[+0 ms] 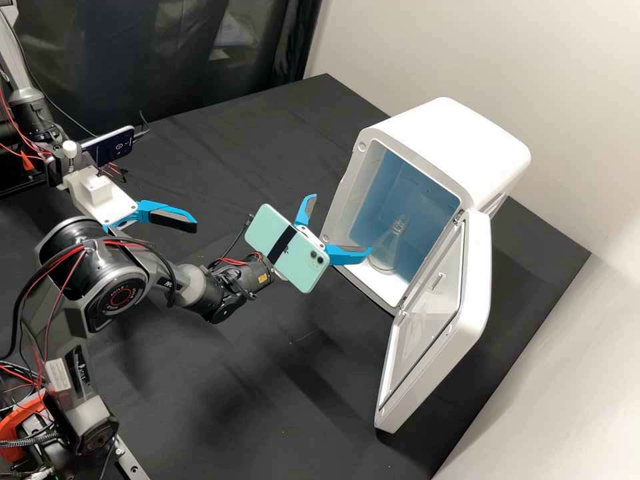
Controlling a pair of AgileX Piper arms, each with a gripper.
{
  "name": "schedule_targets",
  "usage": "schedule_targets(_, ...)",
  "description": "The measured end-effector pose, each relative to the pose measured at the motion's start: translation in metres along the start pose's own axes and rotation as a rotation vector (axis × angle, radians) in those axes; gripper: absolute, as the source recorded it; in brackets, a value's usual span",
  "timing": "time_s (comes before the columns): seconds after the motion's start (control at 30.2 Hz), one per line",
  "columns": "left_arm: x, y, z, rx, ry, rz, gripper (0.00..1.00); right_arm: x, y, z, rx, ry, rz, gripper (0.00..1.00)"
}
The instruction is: Take the flask out of the incubator
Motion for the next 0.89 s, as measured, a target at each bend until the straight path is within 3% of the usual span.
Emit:
schedule_targets(0.43,0.001,-0.0017,0.000,0.000,0.001,-0.004,1.00,0.000,0.000,0.000,0.000,0.000,0.000,1.00)
schedule_targets(0.66,0.005,-0.0176,-0.005,0.000,0.012,-0.057,1.00,0.000,0.000,0.000,0.000,0.000,0.000,1.00)
schedule_targets(0.89,0.007,-0.0335,-0.028,-0.003,0.087,-0.108,1.00,0.000,0.000,0.000,0.000,0.000,0.000,1.00)
